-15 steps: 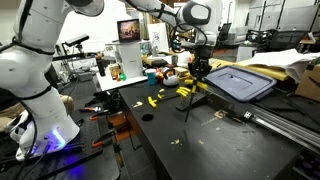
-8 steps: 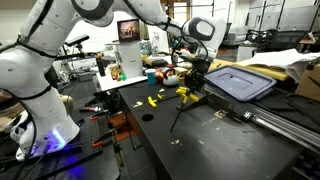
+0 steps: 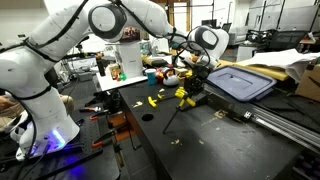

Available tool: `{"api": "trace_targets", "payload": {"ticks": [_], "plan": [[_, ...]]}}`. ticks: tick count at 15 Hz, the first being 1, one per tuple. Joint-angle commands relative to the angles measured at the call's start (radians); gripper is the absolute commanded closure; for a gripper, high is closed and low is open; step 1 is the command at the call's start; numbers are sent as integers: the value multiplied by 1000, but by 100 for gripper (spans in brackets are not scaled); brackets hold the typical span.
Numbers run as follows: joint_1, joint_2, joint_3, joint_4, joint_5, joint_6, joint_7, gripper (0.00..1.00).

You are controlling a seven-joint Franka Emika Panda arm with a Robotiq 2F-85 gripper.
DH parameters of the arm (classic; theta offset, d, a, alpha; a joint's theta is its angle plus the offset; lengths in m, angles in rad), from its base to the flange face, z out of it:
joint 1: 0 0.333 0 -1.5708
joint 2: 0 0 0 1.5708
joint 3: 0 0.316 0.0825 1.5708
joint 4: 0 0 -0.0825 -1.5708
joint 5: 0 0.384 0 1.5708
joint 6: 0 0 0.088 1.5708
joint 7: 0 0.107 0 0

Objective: Pick up the yellow object and put it on the table

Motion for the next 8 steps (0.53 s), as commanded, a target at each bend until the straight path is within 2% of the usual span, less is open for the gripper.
{"api": "trace_targets", "payload": {"ticks": [1,3,4,5,6,8], "plan": [[-20,112,-5,174,-7,-88,13,94],[-26,138,-9,224,-11,-88,17,94],[-29,145,-11,243,-13,-79,24,84],[-26,143,-18,243,-10,-59,27,52],[-24,143,-22,247,-15,-37,32,51],[-22,142,-29,253,-17,26,37,37]]}}
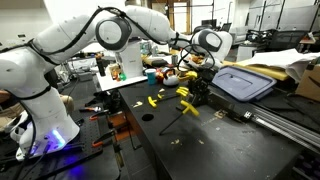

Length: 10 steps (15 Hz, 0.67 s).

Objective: Pick up the yellow object and put it on the table

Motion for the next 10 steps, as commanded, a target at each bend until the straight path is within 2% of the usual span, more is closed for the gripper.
{"api": "trace_targets", "payload": {"ticks": [1,4,5,10], "plan": [[2,7,-14,50,-13,87,10,30],[6,-24,-11,30,-3,213,12,6],[8,-34,-10,23,-2,254,13,1],[20,-98,-9,-21,-1,422,7,0]]}}
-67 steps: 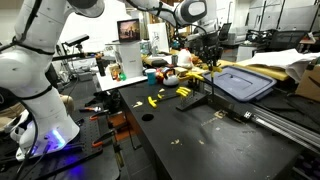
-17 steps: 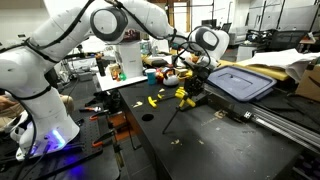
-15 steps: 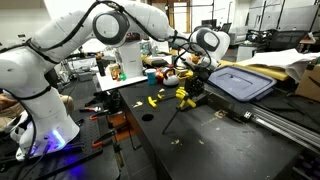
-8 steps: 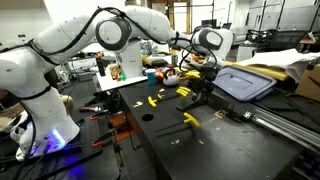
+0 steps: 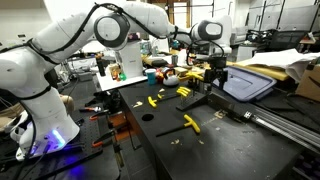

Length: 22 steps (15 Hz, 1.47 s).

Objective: Pick up the yellow object and put it on the table

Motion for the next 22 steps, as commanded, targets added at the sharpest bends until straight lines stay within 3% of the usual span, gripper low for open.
{"api": "trace_targets", "payload": {"ticks": [1,11,22], "plan": [[12,-75,-1,-62,2,83,11,0],[26,-179,25,-139,2,201,-95,0],[42,-341,126,-428,47,433,-176,0]]}}
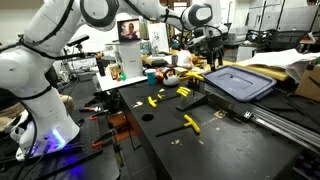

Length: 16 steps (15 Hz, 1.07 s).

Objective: Pick up the yellow object and put it on the table

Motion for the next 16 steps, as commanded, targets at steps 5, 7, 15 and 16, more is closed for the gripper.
{"api": "trace_targets", "payload": {"ticks": [5,7,15,16], "plan": [[1,-136,57,-266,98,138,-82,0],[2,-147,59,-291,126,137,-99,0],[16,-158,59,-341,184,88,-89,0],[19,-158,61,-342,191,81,-88,0]]}}
